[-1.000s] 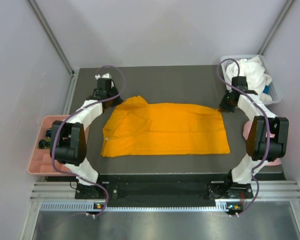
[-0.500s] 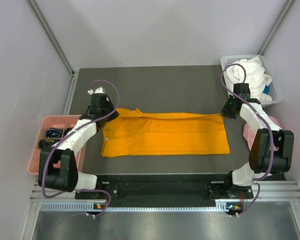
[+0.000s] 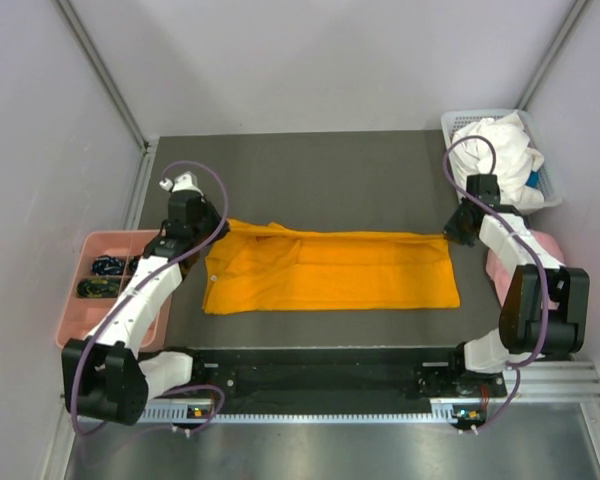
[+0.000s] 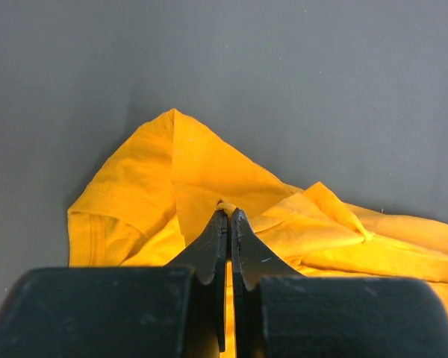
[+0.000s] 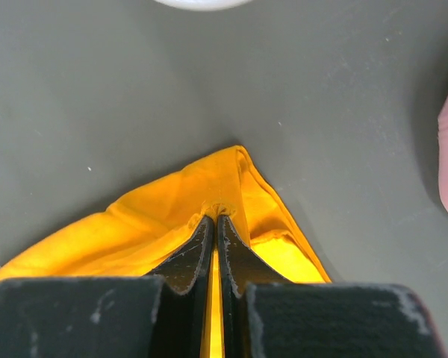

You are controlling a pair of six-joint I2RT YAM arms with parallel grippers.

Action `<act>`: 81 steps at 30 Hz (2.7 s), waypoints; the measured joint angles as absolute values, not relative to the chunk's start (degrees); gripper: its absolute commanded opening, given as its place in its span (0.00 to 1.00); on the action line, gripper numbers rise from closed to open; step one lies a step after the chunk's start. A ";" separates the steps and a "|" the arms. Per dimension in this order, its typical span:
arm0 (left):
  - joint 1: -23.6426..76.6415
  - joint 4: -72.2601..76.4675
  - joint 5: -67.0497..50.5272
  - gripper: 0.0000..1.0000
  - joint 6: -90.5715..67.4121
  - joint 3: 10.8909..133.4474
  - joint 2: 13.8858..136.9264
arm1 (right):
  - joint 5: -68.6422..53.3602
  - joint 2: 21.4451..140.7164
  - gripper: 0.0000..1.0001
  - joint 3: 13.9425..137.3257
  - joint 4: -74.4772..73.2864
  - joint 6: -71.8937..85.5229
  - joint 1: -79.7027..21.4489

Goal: Fold and stack the t-shirts
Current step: Fold the other side of the tshirt into a rectangle

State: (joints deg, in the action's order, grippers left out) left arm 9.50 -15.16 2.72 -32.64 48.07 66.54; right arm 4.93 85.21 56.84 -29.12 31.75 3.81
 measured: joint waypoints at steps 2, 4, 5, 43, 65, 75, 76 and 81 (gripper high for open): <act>9.50 -15.66 2.81 0.00 -32.58 47.57 65.32 | 5.21 84.86 0.00 56.42 -29.02 32.05 3.86; 9.50 -16.32 2.98 0.00 -32.45 46.96 64.16 | 5.48 84.23 0.00 55.81 -28.86 32.25 3.90; 9.50 -16.71 3.11 0.00 -32.40 46.59 63.68 | 5.61 83.85 0.00 55.53 -28.93 32.34 3.92; 9.61 -32.21 4.75 0.00 -35.88 37.98 42.48 | 5.98 66.59 0.00 40.12 -30.55 35.70 4.16; 9.58 -37.58 0.97 0.00 -45.15 35.00 34.57 | 5.87 56.29 0.00 35.97 -36.14 36.69 4.29; 9.58 -38.22 1.30 0.00 -46.92 32.71 33.91 | 4.67 53.41 0.06 35.22 -37.65 36.67 4.29; 9.58 -38.24 1.32 0.00 -47.13 32.32 33.91 | 4.60 53.30 0.09 35.07 -37.82 36.69 4.29; 9.58 -38.28 1.39 0.06 -48.73 31.51 34.02 | 3.86 52.51 0.26 34.15 -38.02 36.84 4.29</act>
